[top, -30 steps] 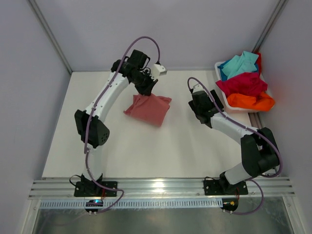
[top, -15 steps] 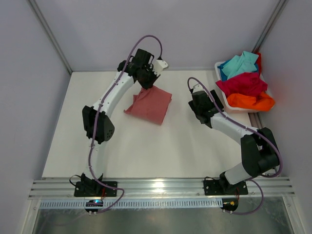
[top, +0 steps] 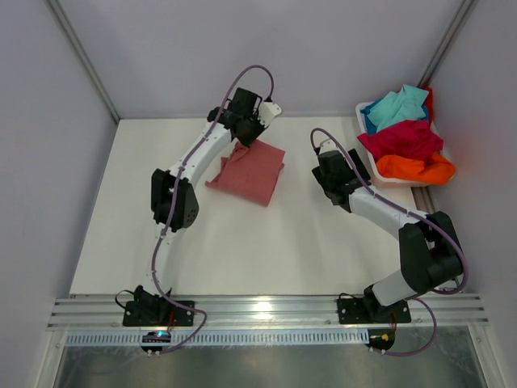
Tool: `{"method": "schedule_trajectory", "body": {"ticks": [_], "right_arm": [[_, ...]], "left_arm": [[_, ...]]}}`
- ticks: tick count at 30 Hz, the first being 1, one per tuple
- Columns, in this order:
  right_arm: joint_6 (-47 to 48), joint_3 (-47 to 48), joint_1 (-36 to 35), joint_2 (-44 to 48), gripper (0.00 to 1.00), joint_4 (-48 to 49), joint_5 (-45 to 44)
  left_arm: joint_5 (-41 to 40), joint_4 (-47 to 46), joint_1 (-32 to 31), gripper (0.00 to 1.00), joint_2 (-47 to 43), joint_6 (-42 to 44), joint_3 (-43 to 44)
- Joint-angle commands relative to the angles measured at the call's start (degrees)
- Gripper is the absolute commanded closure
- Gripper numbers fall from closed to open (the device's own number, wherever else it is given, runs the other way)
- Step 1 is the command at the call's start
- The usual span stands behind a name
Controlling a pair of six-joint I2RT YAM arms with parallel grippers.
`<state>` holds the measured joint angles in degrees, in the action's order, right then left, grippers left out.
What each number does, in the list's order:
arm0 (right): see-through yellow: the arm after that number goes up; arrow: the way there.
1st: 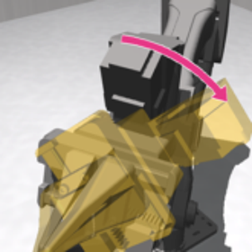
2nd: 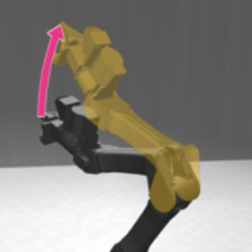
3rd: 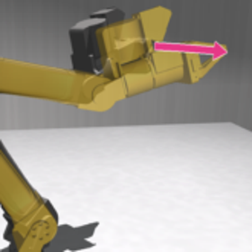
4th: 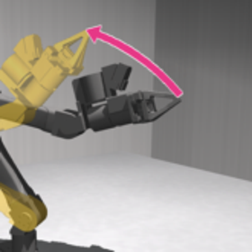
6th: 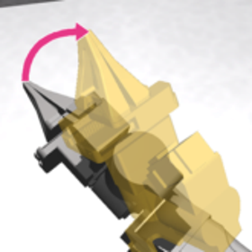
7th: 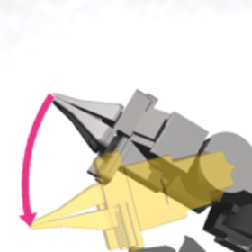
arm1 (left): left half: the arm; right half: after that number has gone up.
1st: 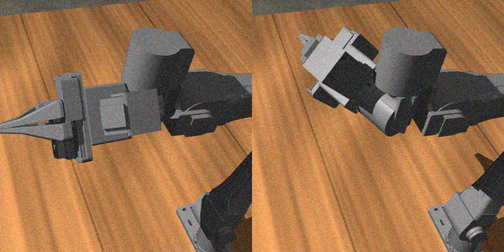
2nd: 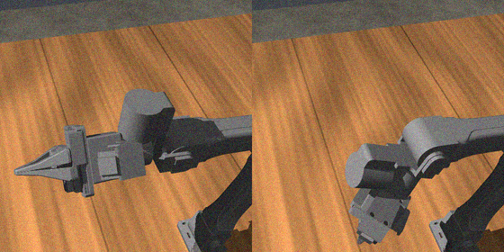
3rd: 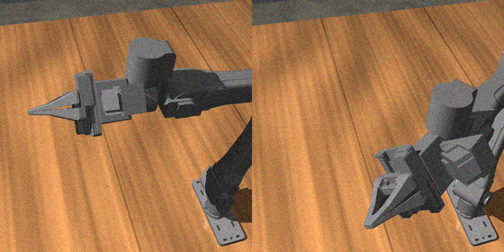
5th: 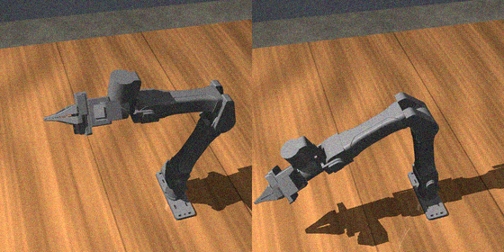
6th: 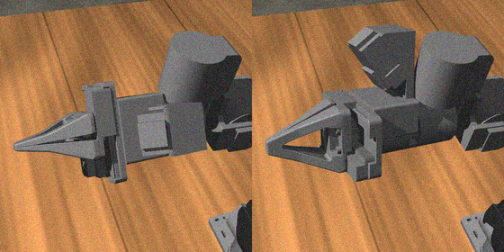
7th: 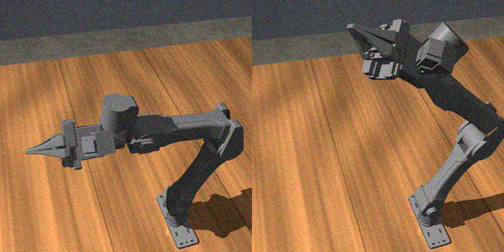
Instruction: Fold and stack the t-shirts
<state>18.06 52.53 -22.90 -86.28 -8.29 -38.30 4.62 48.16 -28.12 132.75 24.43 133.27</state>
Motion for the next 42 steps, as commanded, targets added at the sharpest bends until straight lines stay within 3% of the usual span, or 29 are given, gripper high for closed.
{"method": "schedule_trajectory", "body": {"ticks": [1,20,33,38,40,42], "right_arm": [[-0.8,2.2,0.0,0.9,0.01,0.8,0.3],[-0.7,2.5,0.0,-0.9,0.01,0.6,0.2],[-1.5,2.8,0.0,0.6,0.01,-0.9,3.2],[-1.4,3.3,0.0,1.5,0.01,-2.9,7.5],[-0.9,3.7,0.0,1.4,0.01,-3.8,8.9],[-0.1,4.3,0.0,1.2,0.0,-4.3,10.7]], "left_arm": [[-1.0,-5.4,-0.1,0.88,1.4,-0.1,2.1],[-2.4,-11.8,-0.1,0.87,9.8,-1.4,2.1],[-3.5,-13.2,-0.1,0.84,8.9,-4.8,-3.6],[-4.1,-12.7,-0.2,0.43,5.9,-6.3,-6.5],[-4.1,-12.3,-0.2,0.01,4.5,-6.8,-7.0],[-4.1,-11.7,-0.2,0.01,1.9,-6.8,-7.1]]}}
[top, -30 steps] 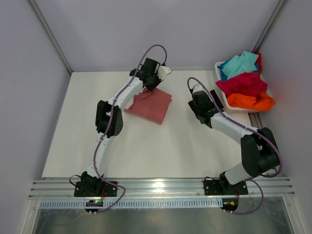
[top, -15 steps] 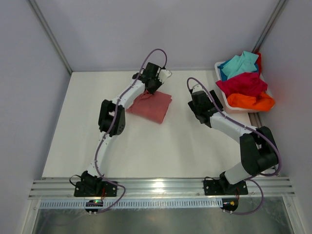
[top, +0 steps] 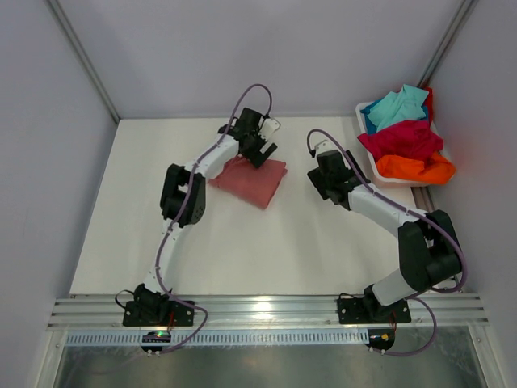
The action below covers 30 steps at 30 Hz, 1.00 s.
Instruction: Fold and stack the t-shirts
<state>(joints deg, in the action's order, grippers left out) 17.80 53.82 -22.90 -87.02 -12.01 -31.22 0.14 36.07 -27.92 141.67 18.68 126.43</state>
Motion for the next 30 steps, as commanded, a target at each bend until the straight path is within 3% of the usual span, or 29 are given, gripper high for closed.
{"method": "schedule_trajectory", "body": {"ticks": [1,10,13,17,18,20,21,24,27,30], "right_arm": [[0.3,3.6,0.0,1.9,0.01,-1.0,4.1],[-0.7,12.5,-0.2,-1.0,0.01,-5.7,8.9],[-1.5,18.2,-0.8,-1.8,0.01,-10.4,20.7],[-2.6,25.3,-2.4,-5.1,0.01,-13.6,34.1],[-2.6,26.1,-2.9,-6.6,0.01,-13.7,35.6],[-2.3,27.6,-4.0,-7.8,0.01,-14.0,38.9],[-2.2,28.0,-4.3,-8.3,0.01,-14.2,42.7],[-2.5,29.0,-5.1,-12.1,0.01,-15.1,51.0],[-3.8,29.8,-5.1,-15.0,0.01,-14.9,56.2],[-4.4,30.6,-5.1,-19.3,0.01,-14.6,60.0]], "left_arm": [[0.4,0.4,-0.4,0.01,-8.9,-0.7,-0.7],[-5.4,0.1,-0.4,0.01,-18.3,-1.4,-2.3],[-7.7,1.0,-0.3,0.01,-22.2,-3.8,-3.6],[3.2,3.4,1.3,0.01,-28.7,-8.7,-8.9],[11.3,3.7,2.0,0.01,-30.1,-10.4,-11.7],[19.9,3.7,4.7,0.01,-33.6,-12.3,-14.6],[30.0,3.3,6.0,0.01,-34.6,-13.1,-16.0],[48.0,0.4,11.2,0.01,-36.4,-17.9,-21.0],[55.1,3.7,14.4,0.01,-33.6,-20.9,-21.0],[57.5,9.5,14.5,0.01,-32.1,-15.3,-20.5]]}}
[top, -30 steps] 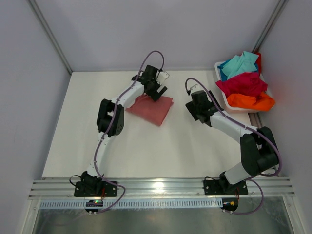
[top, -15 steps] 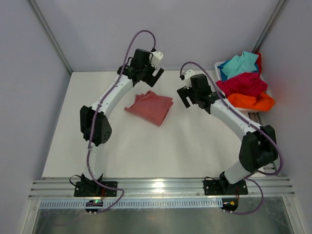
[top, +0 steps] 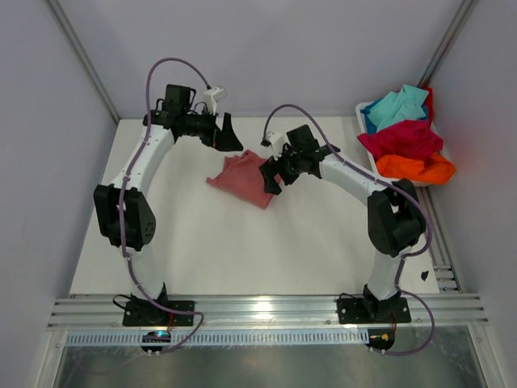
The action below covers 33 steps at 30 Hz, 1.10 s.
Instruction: Fold and stack the t-shirts
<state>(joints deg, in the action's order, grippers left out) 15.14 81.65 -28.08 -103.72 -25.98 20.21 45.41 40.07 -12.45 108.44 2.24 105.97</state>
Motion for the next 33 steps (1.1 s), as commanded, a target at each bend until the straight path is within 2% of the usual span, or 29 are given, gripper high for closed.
{"method": "schedule_trajectory", "body": {"ticks": [1,8,17,22,27,29,33], "right_arm": [[-1.7,3.3,0.0,-4.8,0.01,-0.7,9.1],[-3.3,4.9,0.0,-13.4,0.01,1.5,9.3],[-6.7,5.1,0.1,-18.4,0.01,-4.1,9.3],[-6.4,5.7,0.0,-17.3,0.01,-8.7,8.2],[-4.3,9.7,-0.1,-13.4,0.01,-17.7,6.5],[-3.2,11.6,-0.1,-11.1,0.01,-22.1,6.2],[-0.9,12.8,-0.1,-4.9,0.01,-24.6,4.8]], "left_arm": [[13.6,6.6,-1.0,0.01,1.2,3.8,-0.2],[17.1,9.9,-1.0,0.01,1.9,8.2,-1.6],[22.1,15.1,-1.0,0.01,6.5,12.1,0.7],[21.8,16.8,-1.0,0.01,8.7,13.8,3.0],[21.7,18.5,-1.0,0.01,9.9,14.5,5.5],[22.7,18.5,-1.0,0.01,10.2,14.5,6.1],[26.9,18.8,-1.0,0.01,11.9,15.4,6.0]]}}
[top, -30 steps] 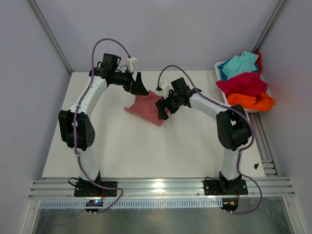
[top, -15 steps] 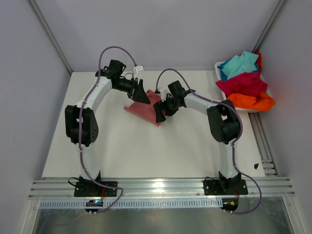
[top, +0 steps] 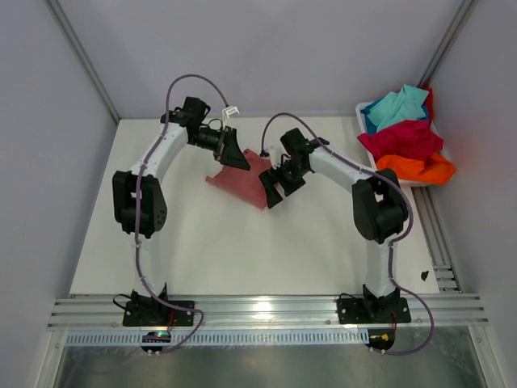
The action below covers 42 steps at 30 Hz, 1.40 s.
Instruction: Fold and stack the t-shirts
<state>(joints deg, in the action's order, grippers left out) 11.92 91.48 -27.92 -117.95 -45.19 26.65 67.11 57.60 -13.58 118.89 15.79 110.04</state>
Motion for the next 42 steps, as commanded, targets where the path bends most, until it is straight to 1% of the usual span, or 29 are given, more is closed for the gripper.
{"method": "schedule_trajectory", "body": {"ticks": [1,2,4,5,7,8,9,10,11,12,14,16,18,19,20,22,23,24,25,27,30,33,35,39,40,42], "right_arm": [[2.6,2.0,-0.3,11.1,0.01,-4.7,-2.9],[2.5,0.9,-0.3,15.3,0.01,-2.0,-6.8],[1.4,-3.6,-0.2,19.8,0.01,1.6,-13.2],[0.7,-5.2,-0.3,24.1,0.01,6.1,-21.6],[-0.2,-11.1,-0.3,28.4,0.01,11.0,-32.1],[0.3,-13.3,-0.4,32.3,0.01,16.4,-40.5],[0.9,-18.0,-0.3,33.8,0.01,19.2,-44.9],[1.7,-20.5,-0.3,35.3,0.01,22.1,-48.7],[3.2,-22.8,-0.2,36.6,0.01,27.4,-51.9],[3.9,-26.3,-0.2,38.1,0.01,28.8,-55.4],[5.2,-29.8,-0.2,38.9,0.01,31.3,-56.8],[5.5,-31.4,-0.2,39.0,0.01,32.1,-57.2],[5.7,-32.6,-0.1,38.7,0.01,32.8,-57.6],[5.5,-32.9,-0.1,38.6,0.01,33.2,-58.1],[5.5,-33.3,-0.1,38.7,0.01,33.7,-58.1],[5.6,-34.1,-0.2,39.4,0.01,34.3,-57.6],[5.7,-34.4,-0.2,39.6,0.01,34.5,-57.5],[5.7,-34.9,-0.1,39.9,0.01,34.6,-57.4],[6.1,-35.1,-0.2,40.1,0.01,34.8,-57.2],[5.9,-35.7,-0.2,40.4,0.01,35.3,-56.9],[5.9,-36.2,-0.2,40.2,0.01,35.3,-56.4],[6.1,-35.9,-0.2,39.7,0.01,35.6,-56.4],[5.8,-35.6,-0.2,39.3,0.01,35.4,-56.1],[5.5,-34.8,-0.2,38.4,0.01,34.7,-55.2],[5.4,-34.9,-0.1,38.2,0.01,34.7,-55.1],[5.3,-35.1,-0.2,38.1,0.01,34.7,-55.0]], "left_arm": [[5.8,2.3,0.1,0.01,2.0,2.5,2.0],[6.3,2.6,0.1,0.01,2.5,3.1,1.9],[5.0,3.8,-0.1,0.01,3.8,3.7,1.8],[3.2,4.3,-0.6,0.01,4.2,4.6,1.9],[1.8,5.6,-1.1,0.01,4.7,6.8,1.0],[0.9,6.0,-1.8,0.01,4.7,7.7,0.3],[0.7,6.1,-2.2,0.01,4.9,8.2,-0.9],[0.7,7.0,-2.7,0.01,5.2,9.5,-1.1],[0.7,8.1,-3.2,0.01,6.3,10.9,-1.2],[0.5,11.0,-4.3,0.01,7.0,13.7,-1.1],[0.8,15.2,-6.2,0.01,9.4,16.5,0.2],[1.9,16.7,-7.4,0.01,11.3,18.3,1.3],[2.7,18.4,-9.0,0.01,14.8,18.6,2.4],[3.7,19.7,-9.4,0.01,16.3,20.2,3.0],[4.5,21.4,-9.8,0.01,19.6,21.5,4.9],[7.1,27.0,-10.0,0.01,23.5,24.8,7.5],[7.9,29.5,-10.0,0.01,25.5,26.5,10.5],[8.6,32.8,-10.0,0.01,29.8,29.2,12.1],[9.3,37.5,-10.0,0.01,31.9,31.8,13.5],[10.2,37.5,-10.0,0.01,34.4,31.1,12.0],[9.1,37.6,-10.1,0.01,33.8,32.0,9.1],[8.1,37.6,-10.1,0.01,29.2,32.6,7.9],[7.7,37.5,-10.1,0.01,24.9,31.9,8.9],[7.1,37.6,-10.1,0.01,18.2,28.3,15.1],[7.0,37.5,-10.1,0.01,16.4,27.5,18.6],[6.9,35.4,-10.1,0.01,15.1,25.2,22.0]]}}
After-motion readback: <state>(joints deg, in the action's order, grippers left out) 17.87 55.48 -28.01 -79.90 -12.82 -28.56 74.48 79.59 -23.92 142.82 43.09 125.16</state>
